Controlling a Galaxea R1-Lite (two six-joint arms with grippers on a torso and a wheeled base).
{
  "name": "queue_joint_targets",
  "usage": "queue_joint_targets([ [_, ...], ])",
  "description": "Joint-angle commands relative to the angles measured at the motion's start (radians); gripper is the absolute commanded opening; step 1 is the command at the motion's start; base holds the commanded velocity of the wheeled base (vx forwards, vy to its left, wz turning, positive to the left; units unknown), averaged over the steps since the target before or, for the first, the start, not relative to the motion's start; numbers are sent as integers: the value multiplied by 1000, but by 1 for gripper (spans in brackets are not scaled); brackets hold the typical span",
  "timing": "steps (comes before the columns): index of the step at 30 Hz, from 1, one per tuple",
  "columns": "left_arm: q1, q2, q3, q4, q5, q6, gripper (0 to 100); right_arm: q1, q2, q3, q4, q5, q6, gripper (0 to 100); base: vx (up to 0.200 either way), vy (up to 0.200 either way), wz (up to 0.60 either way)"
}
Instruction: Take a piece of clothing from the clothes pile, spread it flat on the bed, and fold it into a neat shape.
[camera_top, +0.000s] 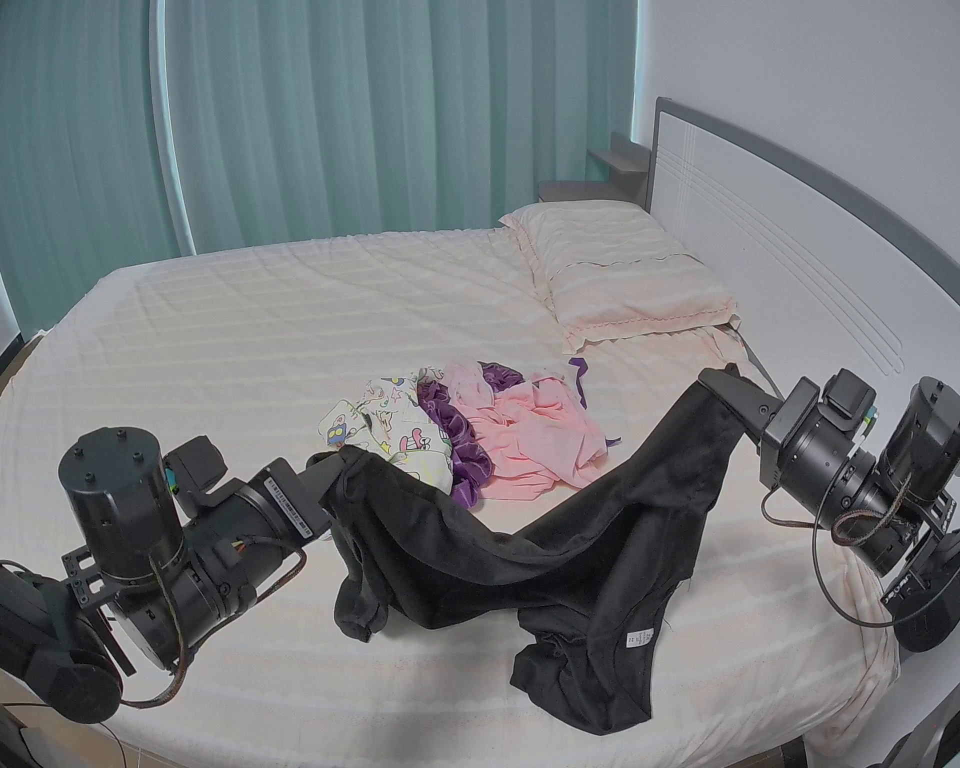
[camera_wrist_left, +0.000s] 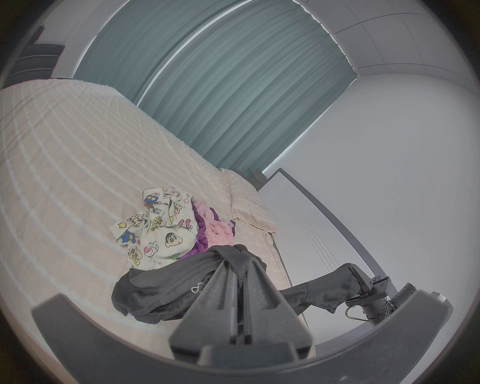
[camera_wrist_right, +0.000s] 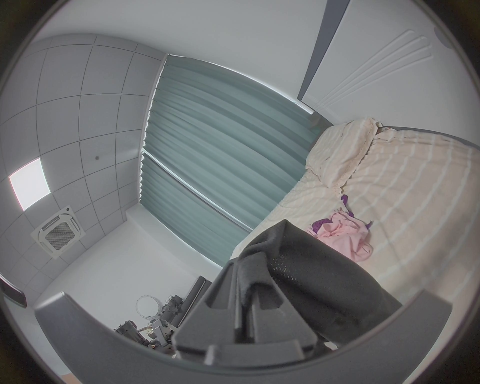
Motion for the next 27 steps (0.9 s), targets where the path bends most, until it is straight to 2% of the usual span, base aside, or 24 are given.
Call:
queue_joint_targets([
  [1,-15,-2,37,0,0,-15,0,0,7,40,0,-1,0,0,0,0,0],
  [4,-23,-2,40,-2,2,-17,0,5,8,53,-2,-1,0,0,0,0,0],
  [16,-31,-8,57,-2,2,-49,0,15,-3,100,-20,-1,-3,0,-200,0,0],
  [27,-34,-8,63,-2,6,-48,0,12,-6,111,-78,-5,-5,0,0,0,0],
])
